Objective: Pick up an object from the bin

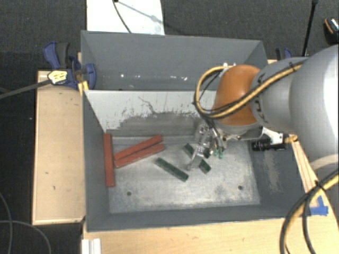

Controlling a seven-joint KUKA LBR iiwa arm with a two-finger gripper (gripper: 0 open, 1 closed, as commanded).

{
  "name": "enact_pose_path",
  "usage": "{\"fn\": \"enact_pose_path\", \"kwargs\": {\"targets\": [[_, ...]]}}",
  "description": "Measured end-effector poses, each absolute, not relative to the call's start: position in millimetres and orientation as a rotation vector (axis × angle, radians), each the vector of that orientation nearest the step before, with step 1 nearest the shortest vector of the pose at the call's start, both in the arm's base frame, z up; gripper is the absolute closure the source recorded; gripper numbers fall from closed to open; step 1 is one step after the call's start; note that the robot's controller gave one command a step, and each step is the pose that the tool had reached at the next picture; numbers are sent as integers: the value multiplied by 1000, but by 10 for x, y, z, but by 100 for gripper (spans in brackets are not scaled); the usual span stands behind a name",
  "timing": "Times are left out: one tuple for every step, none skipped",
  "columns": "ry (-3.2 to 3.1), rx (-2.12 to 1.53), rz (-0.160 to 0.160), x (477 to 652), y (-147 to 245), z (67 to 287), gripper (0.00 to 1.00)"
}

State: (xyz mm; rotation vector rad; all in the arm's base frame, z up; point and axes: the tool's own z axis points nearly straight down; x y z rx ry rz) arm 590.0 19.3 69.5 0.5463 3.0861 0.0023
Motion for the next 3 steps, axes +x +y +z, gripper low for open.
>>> {"fn": "enact_pose_path", "kwargs": {"targets": [[3086, 541, 2, 5908, 192, 699, 0], [3085, 539, 2, 5913, 193, 704, 100], [3085, 533, 3, 5932, 192, 944, 100]]}}
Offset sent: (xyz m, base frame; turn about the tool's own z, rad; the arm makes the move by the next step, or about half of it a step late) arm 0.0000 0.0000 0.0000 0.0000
